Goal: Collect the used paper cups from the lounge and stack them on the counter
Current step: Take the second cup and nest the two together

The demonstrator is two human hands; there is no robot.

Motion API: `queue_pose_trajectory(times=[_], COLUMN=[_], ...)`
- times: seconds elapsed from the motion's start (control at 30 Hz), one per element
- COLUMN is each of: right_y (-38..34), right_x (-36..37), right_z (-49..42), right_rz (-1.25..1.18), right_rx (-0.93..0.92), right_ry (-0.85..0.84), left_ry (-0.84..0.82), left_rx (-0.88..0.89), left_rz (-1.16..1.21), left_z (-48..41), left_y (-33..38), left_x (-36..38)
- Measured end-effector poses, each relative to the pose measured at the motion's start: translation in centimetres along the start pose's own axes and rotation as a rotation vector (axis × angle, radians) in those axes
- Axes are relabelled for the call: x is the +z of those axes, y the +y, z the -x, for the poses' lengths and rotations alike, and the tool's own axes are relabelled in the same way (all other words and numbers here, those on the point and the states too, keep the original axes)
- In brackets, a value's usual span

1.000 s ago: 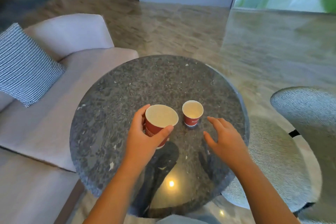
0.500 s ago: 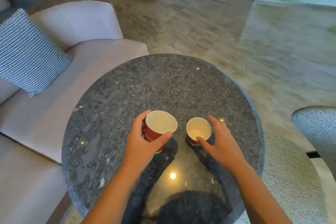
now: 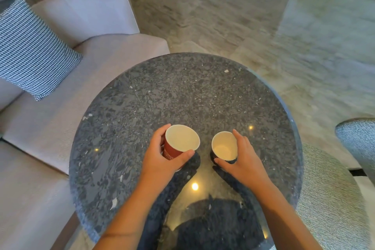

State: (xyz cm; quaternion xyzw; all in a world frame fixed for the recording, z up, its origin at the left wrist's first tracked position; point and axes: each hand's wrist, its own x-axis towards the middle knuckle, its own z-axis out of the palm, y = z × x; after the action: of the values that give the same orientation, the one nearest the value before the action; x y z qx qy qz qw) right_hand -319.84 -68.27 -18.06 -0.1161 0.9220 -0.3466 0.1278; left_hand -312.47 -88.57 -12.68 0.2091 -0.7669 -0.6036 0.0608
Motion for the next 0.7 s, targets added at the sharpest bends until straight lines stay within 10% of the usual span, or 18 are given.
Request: queue_pose_trajectory(times=[0.7], right_y=[-4.1], right_x=[-4.5], right_z=[1.2], right_rz=[-0.485], right_rx=[-0.148], right_ry=[0.144], left_ry=[-0.102], left_rx=[0.035], left_rz=[0.04], left_z=[1.3], left_y=[0.1], left_x=[-0.6])
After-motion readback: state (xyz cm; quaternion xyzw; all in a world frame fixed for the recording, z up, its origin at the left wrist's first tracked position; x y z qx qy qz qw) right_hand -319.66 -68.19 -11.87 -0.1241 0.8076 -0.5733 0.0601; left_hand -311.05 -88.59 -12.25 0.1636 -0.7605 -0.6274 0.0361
